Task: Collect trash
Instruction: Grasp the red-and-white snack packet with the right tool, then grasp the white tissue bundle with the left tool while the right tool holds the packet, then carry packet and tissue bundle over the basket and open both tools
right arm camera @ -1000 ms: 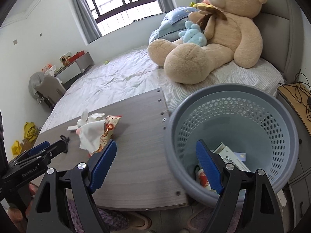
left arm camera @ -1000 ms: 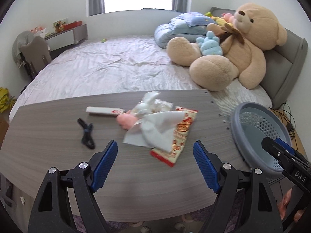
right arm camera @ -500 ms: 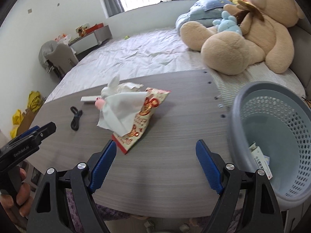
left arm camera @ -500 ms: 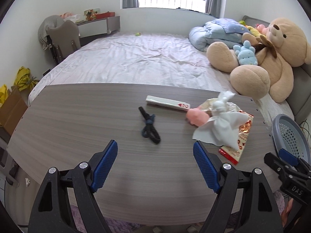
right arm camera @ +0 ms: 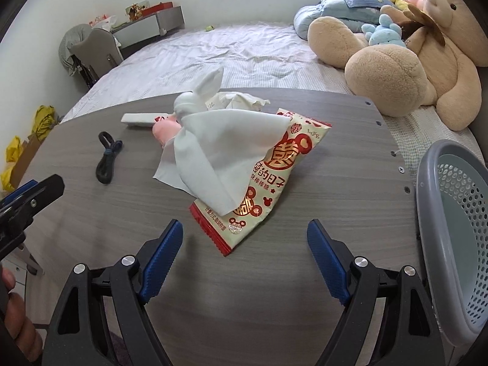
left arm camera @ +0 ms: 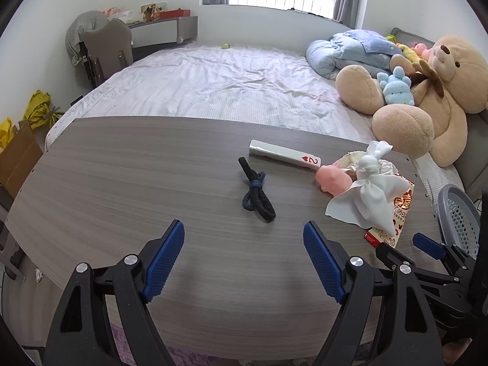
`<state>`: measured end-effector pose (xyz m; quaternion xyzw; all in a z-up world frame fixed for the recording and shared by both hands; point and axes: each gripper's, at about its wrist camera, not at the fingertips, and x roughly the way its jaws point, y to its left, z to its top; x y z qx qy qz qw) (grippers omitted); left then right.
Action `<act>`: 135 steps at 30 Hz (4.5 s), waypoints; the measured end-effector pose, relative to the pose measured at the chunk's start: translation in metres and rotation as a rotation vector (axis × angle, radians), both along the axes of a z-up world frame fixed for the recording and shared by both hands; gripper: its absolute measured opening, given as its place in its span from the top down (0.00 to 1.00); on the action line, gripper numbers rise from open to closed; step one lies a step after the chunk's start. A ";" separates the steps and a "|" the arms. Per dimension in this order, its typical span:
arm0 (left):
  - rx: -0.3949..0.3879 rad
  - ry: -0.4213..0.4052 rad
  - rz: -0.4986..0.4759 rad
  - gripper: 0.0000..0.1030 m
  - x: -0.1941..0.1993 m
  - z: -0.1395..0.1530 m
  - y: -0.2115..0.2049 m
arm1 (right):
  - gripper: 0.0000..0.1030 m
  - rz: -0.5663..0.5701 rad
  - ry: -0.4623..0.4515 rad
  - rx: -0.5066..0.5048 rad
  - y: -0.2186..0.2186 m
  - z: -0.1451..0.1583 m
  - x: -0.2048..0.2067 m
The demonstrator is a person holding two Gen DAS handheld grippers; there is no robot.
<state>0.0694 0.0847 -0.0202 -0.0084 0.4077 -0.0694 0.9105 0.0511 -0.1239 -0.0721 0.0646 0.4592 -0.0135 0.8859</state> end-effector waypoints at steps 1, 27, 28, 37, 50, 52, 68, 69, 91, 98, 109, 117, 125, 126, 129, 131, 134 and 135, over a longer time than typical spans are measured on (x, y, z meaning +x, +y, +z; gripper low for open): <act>0.000 0.001 0.001 0.24 0.000 -0.001 0.000 | 0.22 -0.004 0.001 0.000 0.001 -0.001 0.002; 0.010 0.017 -0.016 0.23 0.001 0.000 -0.014 | 0.22 -0.172 -0.001 -0.093 -0.050 0.001 -0.013; 0.009 0.017 -0.017 0.23 0.001 0.001 -0.016 | 0.22 -0.165 -0.012 -0.083 -0.051 0.005 -0.015; 0.011 0.020 -0.028 0.22 0.000 0.001 -0.022 | 0.22 -0.113 -0.083 -0.062 -0.047 0.029 -0.017; -0.001 0.049 -0.028 0.22 0.005 -0.009 -0.020 | 0.23 -0.129 -0.042 -0.029 -0.058 0.005 0.023; -0.003 0.056 -0.029 0.22 0.007 -0.011 -0.020 | 0.23 -0.131 -0.045 -0.040 -0.058 0.005 0.026; 0.020 0.071 -0.044 0.22 0.007 -0.017 -0.029 | 0.45 -0.089 -0.029 -0.039 -0.064 0.000 0.064; 0.021 0.072 -0.046 0.22 0.007 -0.017 -0.030 | 0.51 -0.081 -0.034 -0.040 -0.064 0.000 0.064; -0.009 0.058 -0.158 0.19 0.009 -0.007 -0.099 | 0.63 -0.140 -0.122 0.116 -0.104 0.021 -0.028; -0.001 0.037 -0.169 0.18 0.023 -0.009 -0.135 | 0.63 -0.145 -0.147 0.161 -0.118 0.026 -0.049; 0.005 0.089 -0.209 0.67 0.036 -0.026 -0.155 | 0.63 -0.149 -0.151 0.219 -0.131 0.020 -0.058; -0.011 0.101 -0.235 0.92 0.018 -0.022 -0.145 | 0.63 -0.152 -0.160 0.233 -0.131 0.023 -0.064; -0.002 0.051 -0.230 0.92 -0.009 0.004 -0.124 | 0.63 -0.143 -0.177 0.223 -0.124 0.034 -0.074; -0.003 0.048 -0.232 0.92 -0.013 0.006 -0.122 | 0.63 -0.141 -0.178 0.223 -0.123 0.035 -0.075; 0.000 0.045 -0.239 0.92 -0.027 0.009 -0.116 | 0.63 -0.135 -0.187 0.212 -0.118 0.040 -0.084; 0.001 0.048 -0.247 0.92 -0.036 0.009 -0.115 | 0.63 -0.131 -0.188 0.211 -0.115 0.041 -0.088; 0.001 0.059 -0.260 0.92 -0.049 0.007 -0.114 | 0.63 -0.128 -0.191 0.208 -0.112 0.043 -0.097; -0.002 0.061 -0.265 0.92 -0.052 0.008 -0.115 | 0.63 -0.128 -0.193 0.210 -0.111 0.044 -0.101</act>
